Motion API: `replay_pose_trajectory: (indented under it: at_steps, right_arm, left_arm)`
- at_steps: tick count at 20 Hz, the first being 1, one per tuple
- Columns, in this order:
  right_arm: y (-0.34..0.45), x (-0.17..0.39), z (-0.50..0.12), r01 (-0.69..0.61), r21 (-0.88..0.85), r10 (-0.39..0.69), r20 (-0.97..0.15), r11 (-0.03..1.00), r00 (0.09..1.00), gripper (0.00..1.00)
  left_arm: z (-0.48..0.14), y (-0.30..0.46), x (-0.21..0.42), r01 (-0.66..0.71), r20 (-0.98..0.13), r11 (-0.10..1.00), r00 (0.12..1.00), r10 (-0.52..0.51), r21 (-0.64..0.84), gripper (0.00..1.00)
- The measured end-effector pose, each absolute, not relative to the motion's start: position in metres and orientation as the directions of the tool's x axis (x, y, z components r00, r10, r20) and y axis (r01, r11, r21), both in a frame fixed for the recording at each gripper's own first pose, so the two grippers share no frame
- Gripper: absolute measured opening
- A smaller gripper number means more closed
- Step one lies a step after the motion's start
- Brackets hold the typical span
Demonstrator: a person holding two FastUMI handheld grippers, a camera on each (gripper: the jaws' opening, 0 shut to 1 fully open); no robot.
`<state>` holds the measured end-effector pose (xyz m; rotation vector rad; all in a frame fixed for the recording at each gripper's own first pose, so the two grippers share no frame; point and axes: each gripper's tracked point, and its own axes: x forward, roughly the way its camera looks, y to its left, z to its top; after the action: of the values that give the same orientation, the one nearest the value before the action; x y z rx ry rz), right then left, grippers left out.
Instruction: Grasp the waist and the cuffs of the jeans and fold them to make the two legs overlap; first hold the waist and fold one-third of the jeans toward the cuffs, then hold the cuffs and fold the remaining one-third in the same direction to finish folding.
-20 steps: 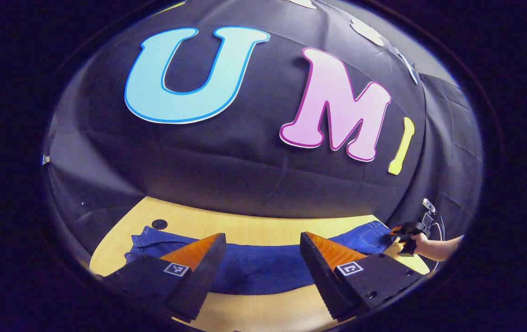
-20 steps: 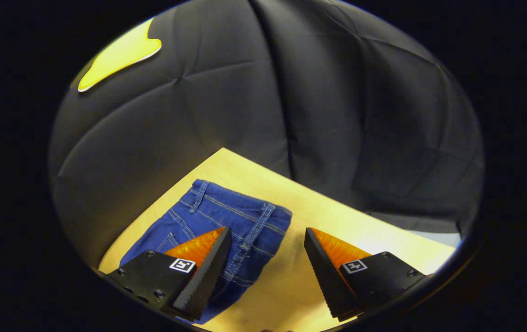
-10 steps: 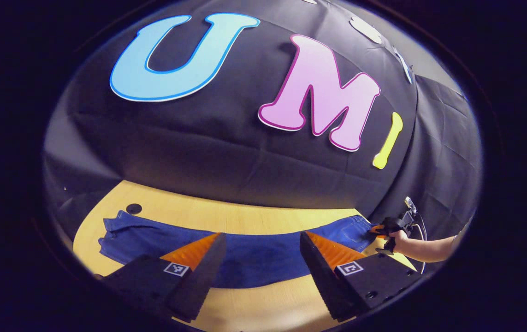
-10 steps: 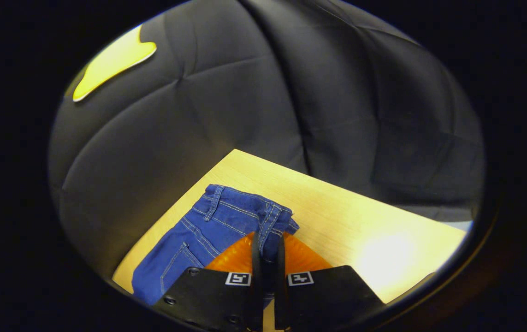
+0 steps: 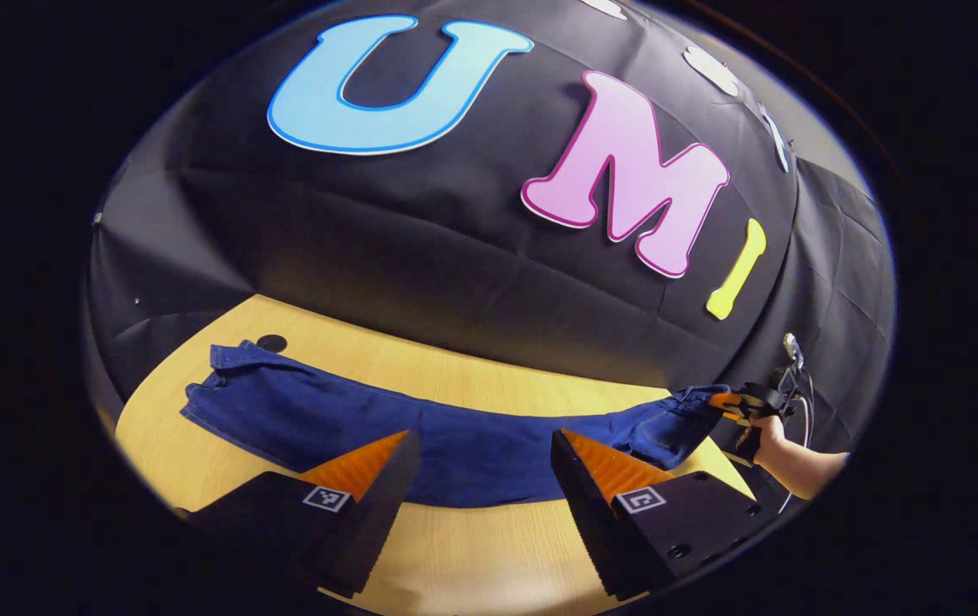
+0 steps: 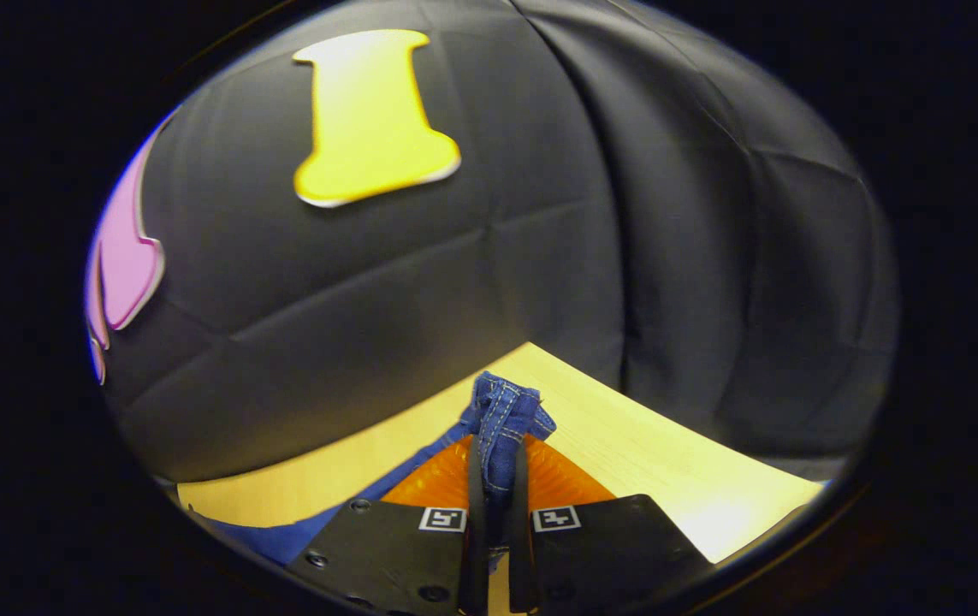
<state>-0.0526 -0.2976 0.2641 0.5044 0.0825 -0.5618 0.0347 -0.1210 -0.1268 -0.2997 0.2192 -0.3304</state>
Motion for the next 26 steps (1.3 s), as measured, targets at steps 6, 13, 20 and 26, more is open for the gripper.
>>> replay_pose_trajectory:
  at_steps: [6,13,20,26]
  right_arm:
    - [-0.283,-0.100,0.293,0.327,0.351,-0.360,0.031,0.877,0.933,0.13]
    - [-0.277,-0.120,0.242,0.045,0.238,-0.073,0.108,0.970,0.991,0.12]
    - [-0.323,-0.082,0.118,-0.089,0.109,0.095,-0.051,0.990,0.994,0.13]
    - [-0.345,-0.065,0.077,-0.155,0.047,0.158,-0.079,0.987,0.984,0.80]
  left_arm:
    - [-0.136,-0.104,0.006,0.281,-0.162,0.908,0.926,-0.342,-0.310,0.97]
    - [-0.156,-0.079,-0.006,0.253,-0.144,0.891,0.934,-0.326,-0.376,0.97]
    - [-0.139,-0.021,0.012,0.202,0.062,0.815,0.978,-0.201,-0.543,0.97]
    - [-0.131,0.079,0.033,0.108,0.220,0.786,0.975,0.036,-0.608,0.96]
